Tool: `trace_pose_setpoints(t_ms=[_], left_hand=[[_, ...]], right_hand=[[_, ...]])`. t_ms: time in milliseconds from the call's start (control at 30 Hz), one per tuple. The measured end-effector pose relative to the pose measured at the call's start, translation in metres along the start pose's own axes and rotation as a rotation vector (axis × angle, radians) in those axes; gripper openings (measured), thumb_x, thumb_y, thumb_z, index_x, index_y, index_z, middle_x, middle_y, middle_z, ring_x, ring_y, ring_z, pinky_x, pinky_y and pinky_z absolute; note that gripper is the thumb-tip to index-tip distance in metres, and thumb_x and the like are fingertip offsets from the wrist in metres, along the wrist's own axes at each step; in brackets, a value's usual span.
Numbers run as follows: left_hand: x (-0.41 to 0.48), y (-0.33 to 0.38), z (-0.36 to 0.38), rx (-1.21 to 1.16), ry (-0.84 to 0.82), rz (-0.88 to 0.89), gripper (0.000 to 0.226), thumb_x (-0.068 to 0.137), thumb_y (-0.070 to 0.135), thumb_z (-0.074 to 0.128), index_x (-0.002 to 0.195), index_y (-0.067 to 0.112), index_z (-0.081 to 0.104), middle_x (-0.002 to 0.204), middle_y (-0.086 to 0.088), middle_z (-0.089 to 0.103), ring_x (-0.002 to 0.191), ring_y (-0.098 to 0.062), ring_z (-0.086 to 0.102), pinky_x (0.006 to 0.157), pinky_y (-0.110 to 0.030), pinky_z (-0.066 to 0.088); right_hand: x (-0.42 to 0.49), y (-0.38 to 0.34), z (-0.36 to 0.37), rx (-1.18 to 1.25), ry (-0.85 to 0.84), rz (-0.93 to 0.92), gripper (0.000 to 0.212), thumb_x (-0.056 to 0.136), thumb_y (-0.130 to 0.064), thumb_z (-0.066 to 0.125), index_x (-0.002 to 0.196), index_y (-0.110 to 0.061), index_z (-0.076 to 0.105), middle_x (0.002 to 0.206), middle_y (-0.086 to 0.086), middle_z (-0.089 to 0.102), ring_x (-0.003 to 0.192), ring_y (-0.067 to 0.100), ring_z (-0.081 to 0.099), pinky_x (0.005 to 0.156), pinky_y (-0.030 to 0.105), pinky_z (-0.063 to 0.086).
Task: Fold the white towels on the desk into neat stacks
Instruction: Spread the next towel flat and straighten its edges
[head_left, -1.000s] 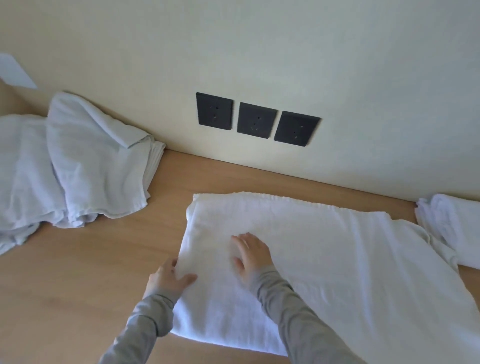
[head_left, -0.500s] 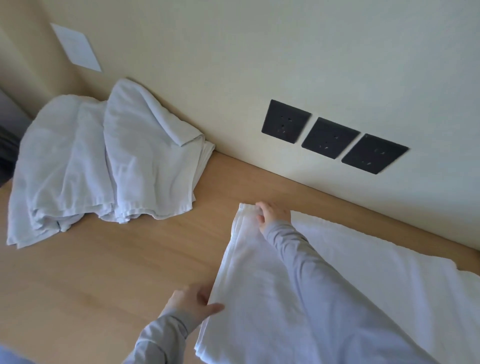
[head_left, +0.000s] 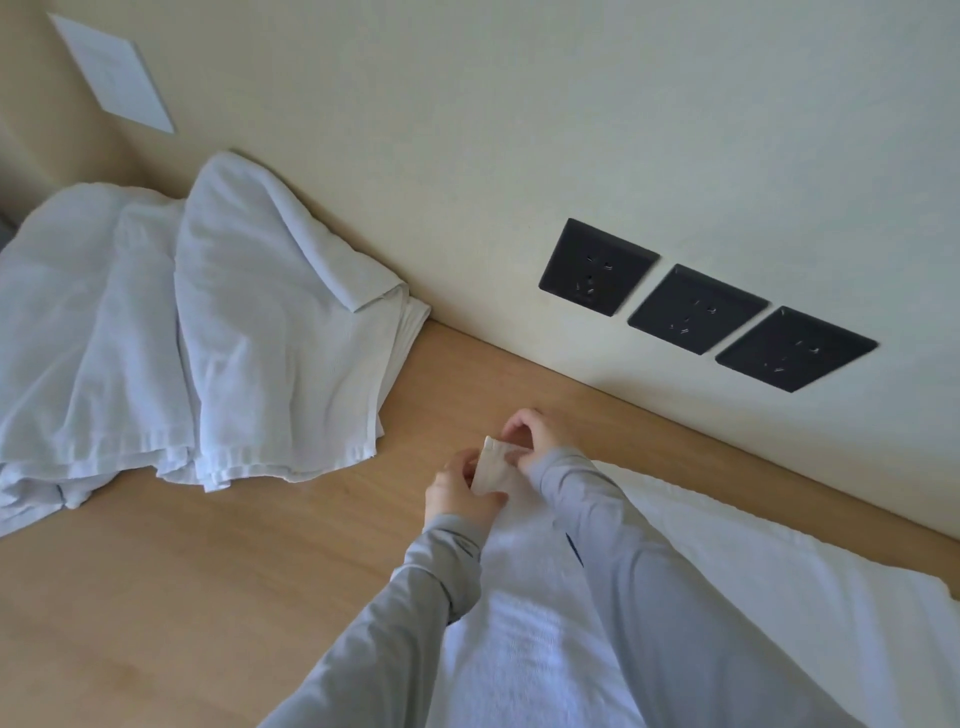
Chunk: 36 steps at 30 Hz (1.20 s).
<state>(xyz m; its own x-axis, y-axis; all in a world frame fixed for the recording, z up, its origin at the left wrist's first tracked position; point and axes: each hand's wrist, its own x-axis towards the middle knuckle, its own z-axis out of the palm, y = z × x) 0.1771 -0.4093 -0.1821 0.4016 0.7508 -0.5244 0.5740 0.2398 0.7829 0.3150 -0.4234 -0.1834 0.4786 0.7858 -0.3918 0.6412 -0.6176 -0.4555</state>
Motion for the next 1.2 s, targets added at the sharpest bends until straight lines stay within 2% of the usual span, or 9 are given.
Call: trace_pose_setpoints(t_ms=[100, 200, 300, 400, 533, 633, 867, 1067, 1200], left_hand=[[0.002, -0.001, 0.002, -0.047, -0.019, 0.056, 0.056, 0.073, 0.004, 0.064, 0.124, 0.022, 0.055, 0.096, 0.008, 0.061, 0.092, -0.009, 0.058, 0.069, -0.008, 0.042], [0.003, -0.001, 0.003, -0.123, -0.005, 0.074, 0.062, 0.07, -0.002, 0.062, 0.125, 0.025, 0.054, 0.103, 0.007, 0.066, 0.093, -0.007, 0.06, 0.074, -0.009, 0.045], [0.004, -0.002, 0.003, -0.223, 0.023, 0.053, 0.06, 0.071, -0.004, 0.067, 0.125, 0.019, 0.054, 0.106, 0.002, 0.068, 0.09, -0.007, 0.06, 0.076, -0.014, 0.047], [0.006, -0.003, 0.002, -0.297, 0.047, 0.028, 0.053, 0.072, -0.001, 0.071, 0.12, 0.015, 0.057, 0.094, 0.003, 0.067, 0.085, -0.008, 0.062, 0.074, -0.015, 0.048], [0.007, -0.001, 0.003, -0.342, 0.041, 0.015, 0.043, 0.071, -0.002, 0.071, 0.109, 0.017, 0.062, 0.088, 0.004, 0.069, 0.084, -0.009, 0.065, 0.078, -0.022, 0.052], [0.005, 0.0, 0.004, -0.366, 0.038, 0.024, 0.036, 0.07, -0.002, 0.071, 0.096, 0.022, 0.066, 0.084, 0.006, 0.071, 0.081, -0.01, 0.067, 0.073, -0.022, 0.054], [-0.004, 0.002, 0.004, -0.391, 0.002, 0.059, 0.035, 0.07, 0.0, 0.068, 0.091, 0.028, 0.068, 0.082, 0.01, 0.071, 0.076, -0.005, 0.068, 0.065, -0.016, 0.052], [-0.011, 0.001, 0.004, -0.378, 0.038, 0.102, 0.04, 0.071, -0.004, 0.066, 0.084, 0.034, 0.065, 0.085, 0.012, 0.071, 0.085, -0.006, 0.066, 0.076, -0.024, 0.053], [-0.012, -0.002, 0.001, -0.49, 0.063, 0.001, 0.032, 0.073, -0.002, 0.069, 0.093, 0.024, 0.067, 0.085, 0.005, 0.071, 0.08, -0.013, 0.066, 0.074, -0.027, 0.053]], right_hand=[[0.0, 0.004, -0.001, 0.102, 0.039, -0.032, 0.02, 0.079, -0.006, 0.065, 0.085, -0.023, 0.056, 0.097, -0.003, 0.059, 0.096, 0.018, 0.057, 0.089, 0.032, 0.047], [0.002, 0.009, -0.001, 0.118, -0.009, -0.02, 0.024, 0.08, -0.005, 0.065, 0.099, -0.017, 0.06, 0.099, 0.0, 0.061, 0.095, 0.017, 0.057, 0.09, 0.031, 0.048], [0.002, 0.011, -0.001, 0.09, 0.012, -0.051, 0.018, 0.079, -0.008, 0.068, 0.093, -0.016, 0.061, 0.094, -0.001, 0.059, 0.089, 0.015, 0.055, 0.084, 0.026, 0.045], [-0.004, 0.011, -0.002, 0.096, 0.091, -0.133, 0.018, 0.075, -0.009, 0.072, 0.09, -0.014, 0.062, 0.089, -0.005, 0.058, 0.084, 0.012, 0.053, 0.077, 0.023, 0.042], [-0.01, 0.009, -0.003, 0.106, 0.088, -0.161, 0.014, 0.077, -0.009, 0.071, 0.089, -0.011, 0.064, 0.096, 0.002, 0.066, 0.093, 0.017, 0.059, 0.08, 0.023, 0.043], [-0.013, 0.008, -0.011, 0.098, 0.053, -0.176, 0.012, 0.078, -0.013, 0.071, 0.081, -0.013, 0.06, 0.094, 0.006, 0.066, 0.091, 0.02, 0.058, 0.081, 0.027, 0.043], [-0.027, -0.003, -0.04, 0.2, 0.139, -0.392, 0.03, 0.077, 0.001, 0.065, 0.07, -0.019, 0.044, 0.092, 0.007, 0.067, 0.094, 0.025, 0.059, 0.086, 0.033, 0.042], [-0.024, -0.007, -0.03, 0.202, 0.026, -0.248, 0.04, 0.085, -0.005, 0.056, 0.066, -0.032, 0.034, 0.094, 0.02, 0.064, 0.093, 0.035, 0.06, 0.086, 0.042, 0.048], [-0.03, -0.005, -0.033, 0.243, 0.017, -0.209, 0.038, 0.084, -0.006, 0.058, 0.067, -0.032, 0.036, 0.093, 0.022, 0.063, 0.093, 0.036, 0.06, 0.087, 0.047, 0.049]])
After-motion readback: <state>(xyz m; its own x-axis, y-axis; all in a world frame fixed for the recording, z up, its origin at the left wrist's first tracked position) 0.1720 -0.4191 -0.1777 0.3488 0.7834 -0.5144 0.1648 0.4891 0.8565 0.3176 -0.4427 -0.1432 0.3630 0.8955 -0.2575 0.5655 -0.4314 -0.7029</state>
